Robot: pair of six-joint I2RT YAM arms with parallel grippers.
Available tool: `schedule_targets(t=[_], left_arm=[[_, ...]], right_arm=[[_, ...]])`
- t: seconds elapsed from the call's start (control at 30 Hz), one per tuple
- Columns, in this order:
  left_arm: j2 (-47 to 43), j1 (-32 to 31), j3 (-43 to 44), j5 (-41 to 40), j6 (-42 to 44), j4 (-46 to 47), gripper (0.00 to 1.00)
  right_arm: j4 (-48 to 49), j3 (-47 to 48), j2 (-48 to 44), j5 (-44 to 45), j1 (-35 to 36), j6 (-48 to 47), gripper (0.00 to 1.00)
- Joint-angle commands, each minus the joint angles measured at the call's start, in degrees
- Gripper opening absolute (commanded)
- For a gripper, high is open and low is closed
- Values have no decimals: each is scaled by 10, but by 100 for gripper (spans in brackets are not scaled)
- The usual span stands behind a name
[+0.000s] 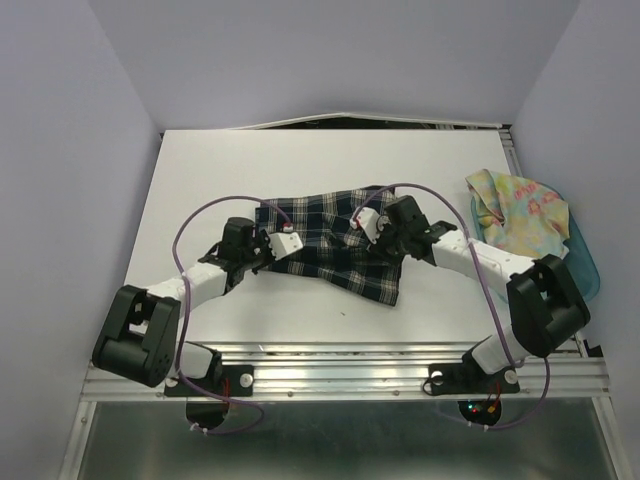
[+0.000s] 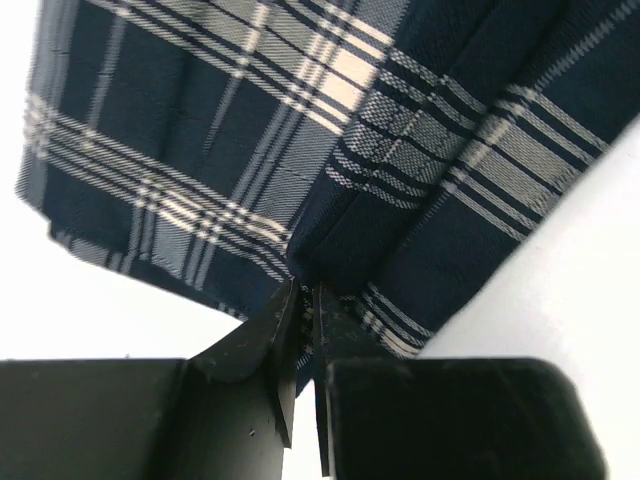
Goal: Fold and stack the skirts
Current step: Fold the skirt
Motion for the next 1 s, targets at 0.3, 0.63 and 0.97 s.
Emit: schedule_targets(t=[0.3, 0.63, 0.97], left_arm=[[-123, 3, 68, 24, 33, -156, 56], [-104, 3, 183, 35, -45, -287, 51], [133, 3, 269, -9, -149, -277, 34]], right_arm=[[-150, 114, -57, -105, -9, -21, 61], [-208, 223, -7, -160, -9, 85, 54], [-182, 171, 134, -150, -9, 106, 44]])
